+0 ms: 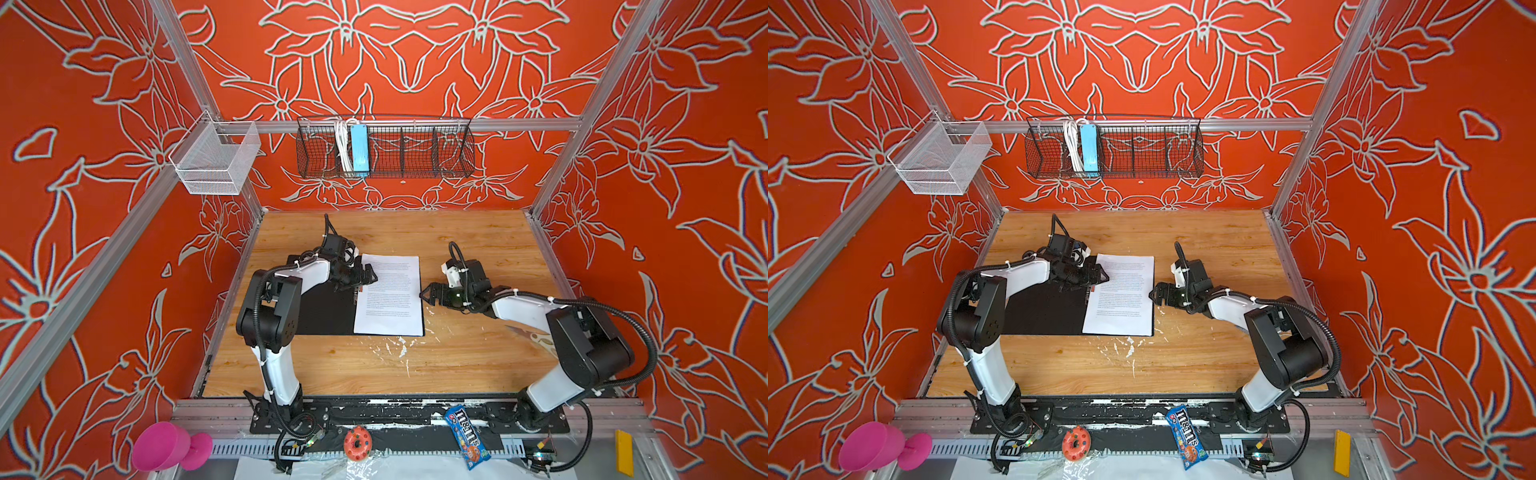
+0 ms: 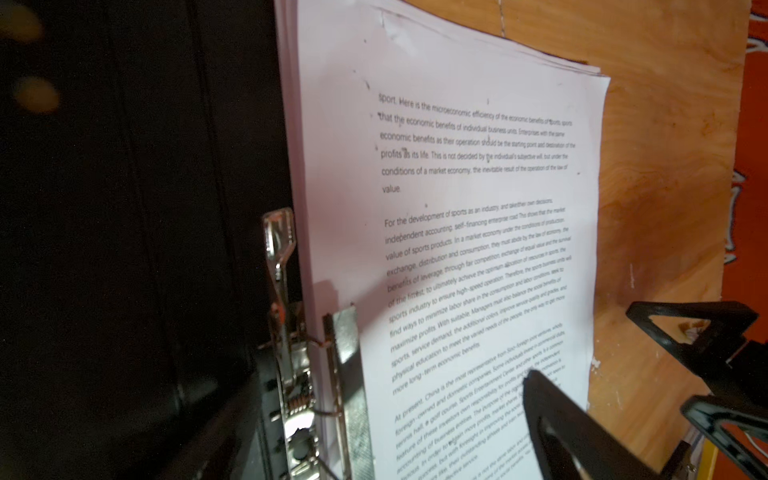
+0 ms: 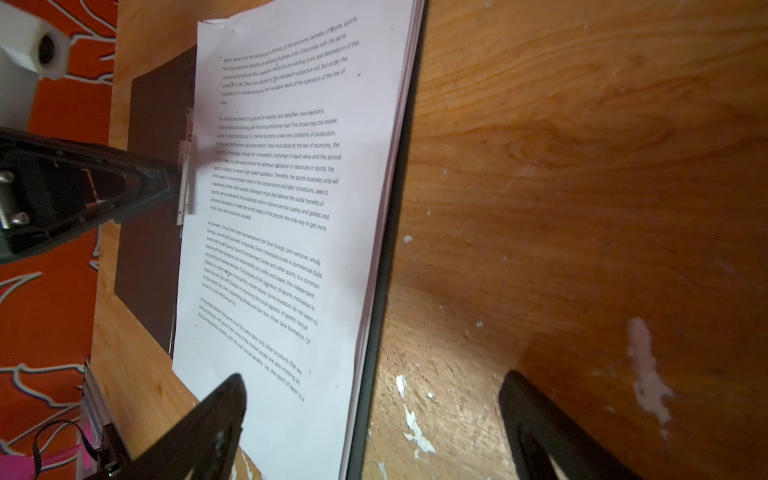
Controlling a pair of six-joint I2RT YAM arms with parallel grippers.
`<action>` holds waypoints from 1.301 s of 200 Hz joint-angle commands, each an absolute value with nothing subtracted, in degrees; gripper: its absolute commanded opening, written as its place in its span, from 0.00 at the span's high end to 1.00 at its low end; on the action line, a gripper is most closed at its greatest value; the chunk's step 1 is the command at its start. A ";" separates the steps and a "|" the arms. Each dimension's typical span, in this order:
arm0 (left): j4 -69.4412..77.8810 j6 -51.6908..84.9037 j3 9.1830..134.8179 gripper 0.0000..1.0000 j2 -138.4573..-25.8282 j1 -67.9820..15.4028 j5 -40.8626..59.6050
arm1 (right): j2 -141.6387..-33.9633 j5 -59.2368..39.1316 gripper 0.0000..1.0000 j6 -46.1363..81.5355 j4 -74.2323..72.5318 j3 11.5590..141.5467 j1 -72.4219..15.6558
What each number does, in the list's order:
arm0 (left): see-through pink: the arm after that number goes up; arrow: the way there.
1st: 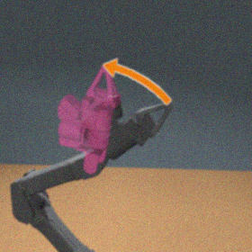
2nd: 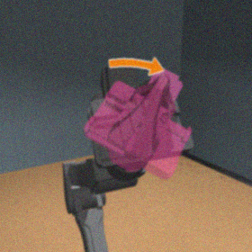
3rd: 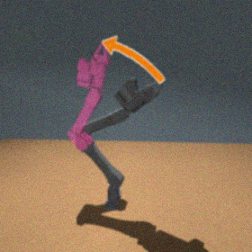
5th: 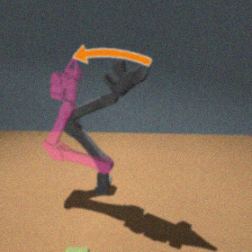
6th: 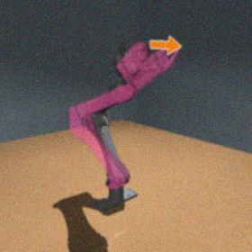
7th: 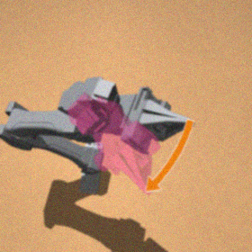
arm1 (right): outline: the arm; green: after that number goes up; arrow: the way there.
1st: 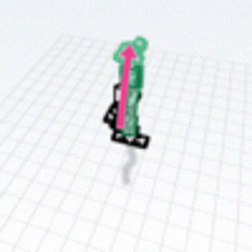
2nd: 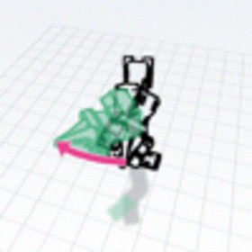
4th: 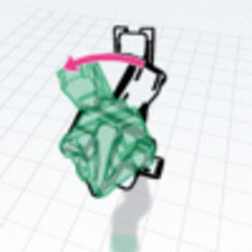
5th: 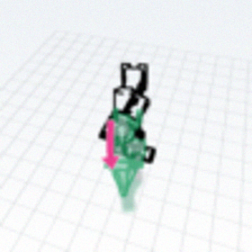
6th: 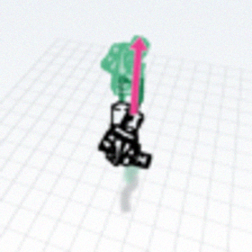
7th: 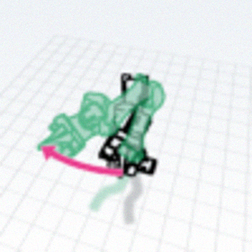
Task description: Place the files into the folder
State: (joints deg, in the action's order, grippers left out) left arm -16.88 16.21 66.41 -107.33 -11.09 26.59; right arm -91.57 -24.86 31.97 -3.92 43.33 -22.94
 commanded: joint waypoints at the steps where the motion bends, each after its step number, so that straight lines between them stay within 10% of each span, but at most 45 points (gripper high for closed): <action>1: -18.55 19.61 65.28 0.02 -107.82 -14.77 29.27 | -92.76 -24.11 0.04 32.32 -1.69 45.13 -22.85; 260: -11.68 38.23 66.26 0.02 -110.31 -30.90 24.82 | -93.09 -10.48 0.04 28.47 13.35 51.90 -11.76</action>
